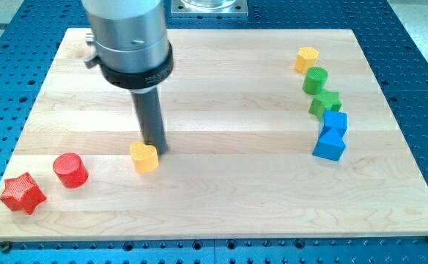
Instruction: Push the hexagon to the left side of the board
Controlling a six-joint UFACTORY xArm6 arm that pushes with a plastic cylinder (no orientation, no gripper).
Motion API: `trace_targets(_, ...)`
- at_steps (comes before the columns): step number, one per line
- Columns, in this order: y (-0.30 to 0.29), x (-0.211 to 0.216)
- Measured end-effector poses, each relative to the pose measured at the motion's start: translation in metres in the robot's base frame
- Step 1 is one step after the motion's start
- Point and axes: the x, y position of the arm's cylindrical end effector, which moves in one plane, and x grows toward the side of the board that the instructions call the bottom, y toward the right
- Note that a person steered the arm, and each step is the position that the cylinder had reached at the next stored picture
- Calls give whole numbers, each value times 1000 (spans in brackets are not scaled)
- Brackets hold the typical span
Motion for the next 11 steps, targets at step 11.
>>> trace_targets(11, 210, -174)
